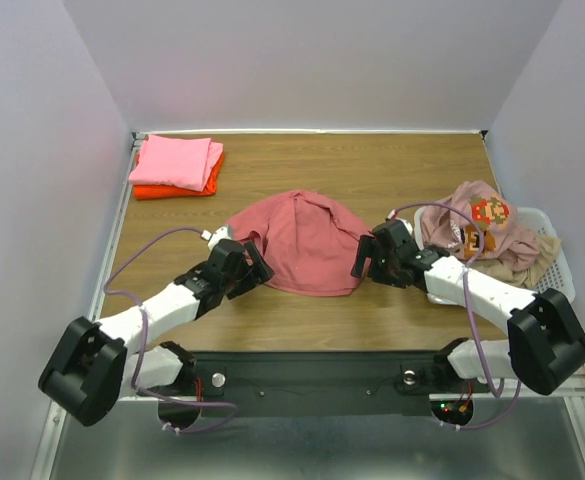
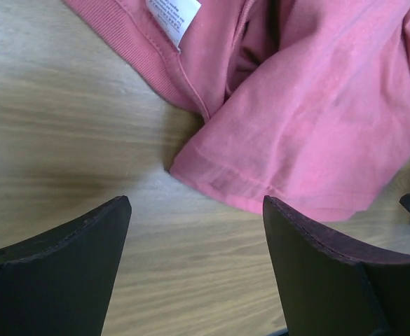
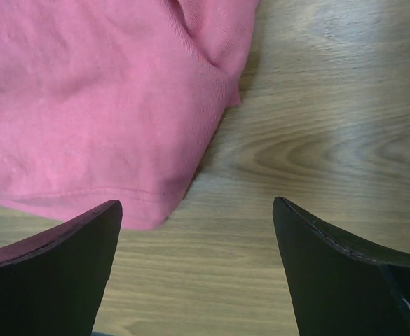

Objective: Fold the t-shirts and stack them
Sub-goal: Flatten the tshirt out

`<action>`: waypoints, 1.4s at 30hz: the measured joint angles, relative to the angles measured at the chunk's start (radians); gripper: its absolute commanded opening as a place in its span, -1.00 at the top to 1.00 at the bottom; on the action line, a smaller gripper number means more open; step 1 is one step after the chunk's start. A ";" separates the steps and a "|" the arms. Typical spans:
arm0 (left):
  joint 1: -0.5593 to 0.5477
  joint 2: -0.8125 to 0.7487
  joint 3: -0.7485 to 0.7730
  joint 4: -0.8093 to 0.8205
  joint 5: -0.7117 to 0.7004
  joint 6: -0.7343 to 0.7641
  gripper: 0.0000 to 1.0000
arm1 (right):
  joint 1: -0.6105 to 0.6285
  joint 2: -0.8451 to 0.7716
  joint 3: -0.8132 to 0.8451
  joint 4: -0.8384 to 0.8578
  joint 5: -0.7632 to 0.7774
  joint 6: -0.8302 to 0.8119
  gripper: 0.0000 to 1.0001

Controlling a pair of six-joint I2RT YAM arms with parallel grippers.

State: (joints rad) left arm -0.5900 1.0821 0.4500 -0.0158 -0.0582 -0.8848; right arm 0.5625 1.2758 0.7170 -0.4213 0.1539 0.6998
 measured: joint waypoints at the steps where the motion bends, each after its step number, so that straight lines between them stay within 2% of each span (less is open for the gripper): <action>1: 0.000 0.018 0.002 0.016 0.004 0.007 -0.67 | 0.000 0.003 -0.008 0.013 0.000 0.008 -0.86; 5: 0.000 0.142 0.026 0.058 0.005 0.038 -0.46 | 0.000 0.036 -0.039 0.064 -0.001 0.040 -0.80; 8: 0.000 0.203 0.065 0.084 0.009 0.050 -0.27 | 0.000 0.071 -0.039 0.099 -0.001 0.058 -0.69; 9: 0.000 0.225 0.075 0.090 0.009 0.055 -0.15 | 0.000 0.078 -0.039 0.106 -0.002 0.061 -0.65; 10: 0.000 0.240 0.078 0.099 0.006 0.057 -0.14 | 0.000 0.092 -0.039 0.123 -0.003 0.067 -0.59; 12: 0.000 0.248 0.082 0.105 0.003 0.061 0.01 | 0.000 0.116 -0.038 0.146 -0.003 0.069 -0.53; 13: 0.000 0.253 0.083 0.106 0.000 0.062 0.16 | 0.000 0.127 -0.031 0.147 -0.004 0.072 -0.50; 14: 0.000 0.262 0.084 0.108 -0.003 0.064 0.78 | 0.000 0.137 -0.025 0.152 -0.004 0.074 -0.40; 15: 0.000 0.268 0.088 0.107 -0.004 0.068 1.00 | 0.000 0.143 -0.023 0.157 -0.004 0.075 -0.28; 17: 0.000 0.286 0.097 0.108 -0.003 0.076 1.00 | 0.000 0.167 -0.010 0.167 -0.004 0.079 0.00; 18: 0.000 0.292 0.099 0.108 -0.002 0.079 1.00 | 0.000 0.175 -0.006 0.177 -0.004 0.075 0.35; 20: -0.004 0.294 0.102 0.106 0.005 0.084 1.00 | -0.001 0.192 0.001 0.186 -0.002 0.082 0.52; 22: -0.008 0.285 0.102 0.103 0.007 0.086 1.00 | -0.005 0.205 0.002 0.205 -0.009 0.081 0.82; 24: -0.020 0.253 0.102 0.093 0.009 0.089 1.00 | -0.005 0.204 0.002 0.205 -0.011 0.074 0.99; 28: -0.040 0.148 0.102 0.077 0.013 0.100 1.00 | -0.005 0.164 0.010 0.203 -0.011 0.045 0.99; 33: -0.059 -0.070 0.140 0.040 0.014 0.114 1.00 | -0.005 0.055 0.078 0.198 -0.008 -0.012 0.99; 37: -0.065 -0.136 0.269 -0.030 0.003 0.137 1.00 | -0.005 -0.048 0.187 0.195 -0.008 -0.065 0.99; 42: -0.065 -0.159 0.550 -0.131 -0.035 0.203 1.00 | -0.005 -0.137 0.377 0.182 -0.027 -0.133 0.99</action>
State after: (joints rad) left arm -0.6552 0.9230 0.9997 -0.1471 -0.0929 -0.6819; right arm 0.5575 1.1389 1.0943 -0.2390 0.1272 0.5667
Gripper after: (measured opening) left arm 0.030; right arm 0.025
